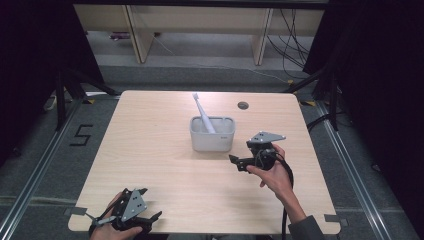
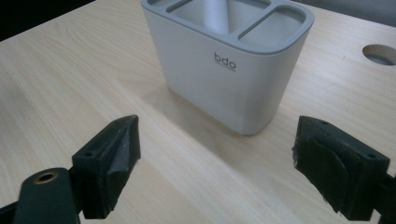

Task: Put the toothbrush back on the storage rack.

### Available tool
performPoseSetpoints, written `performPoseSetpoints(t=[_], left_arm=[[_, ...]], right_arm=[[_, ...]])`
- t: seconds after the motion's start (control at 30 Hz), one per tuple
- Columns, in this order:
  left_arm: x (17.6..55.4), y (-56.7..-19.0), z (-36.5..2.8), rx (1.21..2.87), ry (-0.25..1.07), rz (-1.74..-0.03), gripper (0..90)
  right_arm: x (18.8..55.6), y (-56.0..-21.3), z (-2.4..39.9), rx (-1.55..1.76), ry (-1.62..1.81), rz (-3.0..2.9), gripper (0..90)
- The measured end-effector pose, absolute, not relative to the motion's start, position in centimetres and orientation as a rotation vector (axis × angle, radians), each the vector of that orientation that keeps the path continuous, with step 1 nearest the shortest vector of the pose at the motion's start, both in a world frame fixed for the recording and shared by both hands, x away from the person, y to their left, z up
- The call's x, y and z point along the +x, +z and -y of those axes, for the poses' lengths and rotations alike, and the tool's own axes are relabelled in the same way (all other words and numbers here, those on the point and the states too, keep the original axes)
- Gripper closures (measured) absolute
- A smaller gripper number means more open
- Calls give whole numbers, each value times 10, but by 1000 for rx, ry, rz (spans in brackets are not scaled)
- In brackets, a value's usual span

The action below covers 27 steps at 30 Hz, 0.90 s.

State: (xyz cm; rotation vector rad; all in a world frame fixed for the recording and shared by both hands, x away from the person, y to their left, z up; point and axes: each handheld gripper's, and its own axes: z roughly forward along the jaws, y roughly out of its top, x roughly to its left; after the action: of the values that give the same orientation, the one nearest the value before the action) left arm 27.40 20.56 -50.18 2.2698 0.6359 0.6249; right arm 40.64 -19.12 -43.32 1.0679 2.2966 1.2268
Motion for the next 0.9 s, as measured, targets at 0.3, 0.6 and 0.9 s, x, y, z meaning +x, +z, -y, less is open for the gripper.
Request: performPoseSetpoints(t=[0.3, 0.6, 0.9], left_arm=[[274, -502, -205, 2267, 622, -635, 150], [273, -504, -204, 2245, 635, -649, 150], [273, -503, -205, 2253, 634, -642, 150]], right_arm=[[399, -438, 192, 1111, 1245, -2306, 161], [392, -445, 188, 1085, 1255, -2343, 161], [384, -450, 185, 1071, 1243, -2356, 162]])
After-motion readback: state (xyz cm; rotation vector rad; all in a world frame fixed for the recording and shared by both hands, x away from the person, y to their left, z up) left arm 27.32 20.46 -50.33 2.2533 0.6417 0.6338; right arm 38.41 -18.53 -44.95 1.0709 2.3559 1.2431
